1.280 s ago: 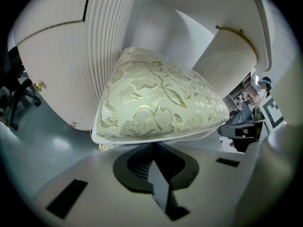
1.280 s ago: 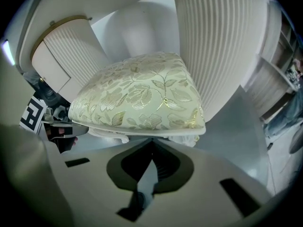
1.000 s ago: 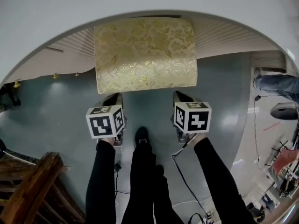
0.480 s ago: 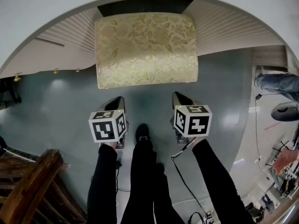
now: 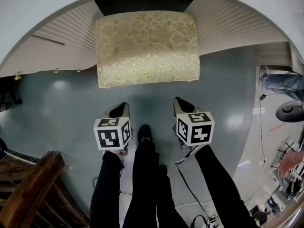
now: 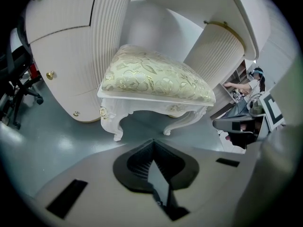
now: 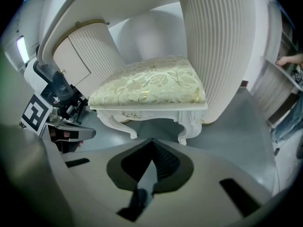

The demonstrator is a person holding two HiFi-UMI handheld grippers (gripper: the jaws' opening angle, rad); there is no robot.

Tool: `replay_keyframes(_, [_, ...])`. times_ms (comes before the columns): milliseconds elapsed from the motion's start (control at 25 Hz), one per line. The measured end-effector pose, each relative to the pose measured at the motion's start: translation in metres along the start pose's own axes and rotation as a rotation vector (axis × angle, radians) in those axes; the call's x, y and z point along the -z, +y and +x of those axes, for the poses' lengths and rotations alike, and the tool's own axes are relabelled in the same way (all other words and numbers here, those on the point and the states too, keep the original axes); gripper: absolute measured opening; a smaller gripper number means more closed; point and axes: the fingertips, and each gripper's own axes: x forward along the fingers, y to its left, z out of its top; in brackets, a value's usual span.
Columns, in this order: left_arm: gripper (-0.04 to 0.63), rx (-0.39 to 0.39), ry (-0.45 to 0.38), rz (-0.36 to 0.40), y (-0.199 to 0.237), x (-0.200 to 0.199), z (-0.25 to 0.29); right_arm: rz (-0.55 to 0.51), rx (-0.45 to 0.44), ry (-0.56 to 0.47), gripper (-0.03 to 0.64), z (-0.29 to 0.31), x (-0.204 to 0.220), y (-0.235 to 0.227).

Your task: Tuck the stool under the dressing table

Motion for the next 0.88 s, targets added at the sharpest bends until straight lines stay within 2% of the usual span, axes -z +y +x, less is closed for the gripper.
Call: replay_keyframes(880, [0.008,-0.001,-0.017,0.002,-0.005,0.016,-0.024,-0.052,-0.02,-0.005,0.003,-0.02,0.017,0.018])
